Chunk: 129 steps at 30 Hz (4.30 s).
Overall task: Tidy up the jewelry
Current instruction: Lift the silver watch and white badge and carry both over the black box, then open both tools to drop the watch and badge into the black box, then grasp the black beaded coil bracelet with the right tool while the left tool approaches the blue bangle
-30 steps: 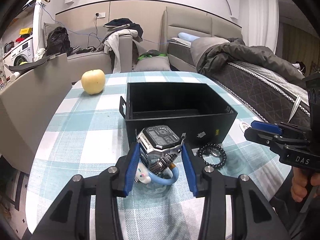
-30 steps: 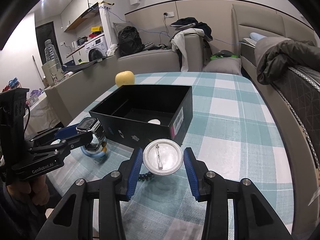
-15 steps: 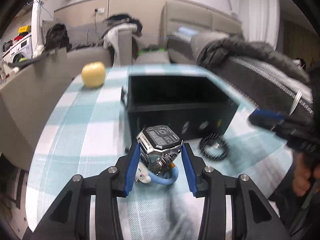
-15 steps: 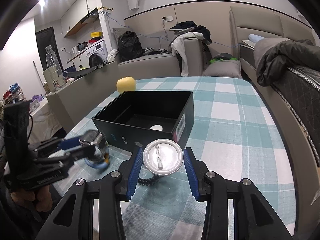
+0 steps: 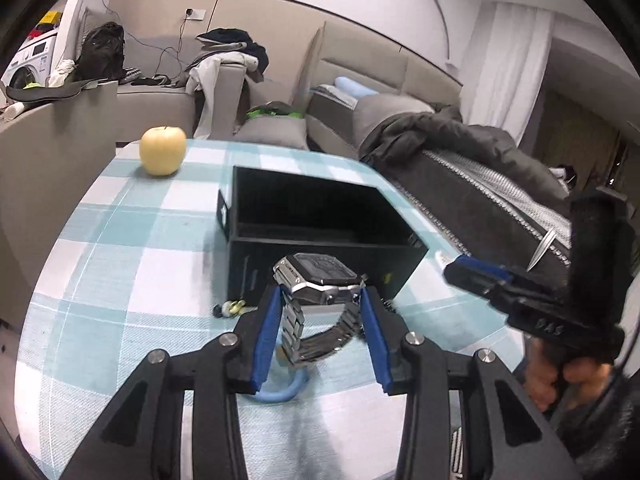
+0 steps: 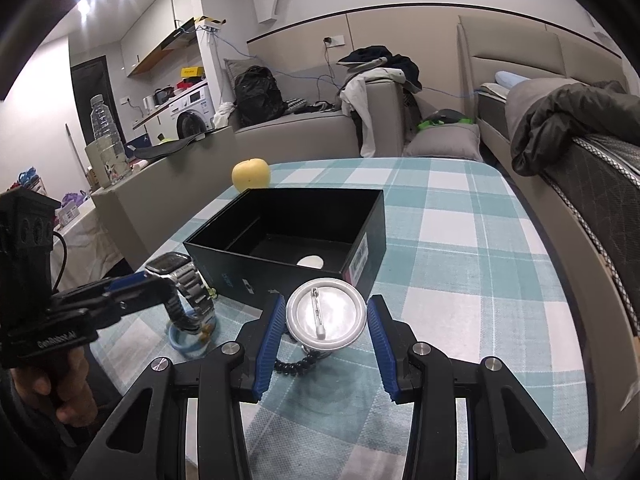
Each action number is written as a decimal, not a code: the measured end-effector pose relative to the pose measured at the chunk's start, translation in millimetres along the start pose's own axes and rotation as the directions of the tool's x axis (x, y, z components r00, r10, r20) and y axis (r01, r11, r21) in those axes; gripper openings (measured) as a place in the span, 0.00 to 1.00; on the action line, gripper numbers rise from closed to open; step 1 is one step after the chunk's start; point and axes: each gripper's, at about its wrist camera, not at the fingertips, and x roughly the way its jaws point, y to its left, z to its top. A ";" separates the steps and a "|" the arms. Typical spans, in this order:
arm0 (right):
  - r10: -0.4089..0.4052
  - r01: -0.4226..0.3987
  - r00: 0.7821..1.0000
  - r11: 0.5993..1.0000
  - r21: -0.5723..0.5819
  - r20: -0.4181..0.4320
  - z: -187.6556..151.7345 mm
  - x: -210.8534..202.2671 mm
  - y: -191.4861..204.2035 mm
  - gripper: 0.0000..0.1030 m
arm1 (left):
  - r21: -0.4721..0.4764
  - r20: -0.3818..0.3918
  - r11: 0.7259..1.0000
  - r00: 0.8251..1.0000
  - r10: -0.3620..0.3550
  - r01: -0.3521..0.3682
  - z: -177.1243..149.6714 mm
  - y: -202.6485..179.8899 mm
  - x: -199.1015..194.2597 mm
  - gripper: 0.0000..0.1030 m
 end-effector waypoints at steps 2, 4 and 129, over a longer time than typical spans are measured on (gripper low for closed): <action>-0.003 0.003 1.000 1.000 0.001 0.002 0.3 -0.2 -0.6 0.40 | 0.010 0.005 1.000 1.000 0.020 -0.020 0.4 -2.7 0.9 0.33; -0.002 0.002 1.000 1.000 0.001 0.003 0.3 -0.5 -0.8 0.40 | 0.007 -0.003 1.000 1.000 0.029 -0.029 0.7 -2.1 2.9 0.33; 0.027 -0.043 0.956 0.998 -0.047 -0.291 10.7 32.7 33.4 0.87 | -0.073 -0.094 0.942 0.942 0.321 -0.328 -10.2 63.2 -4.7 0.99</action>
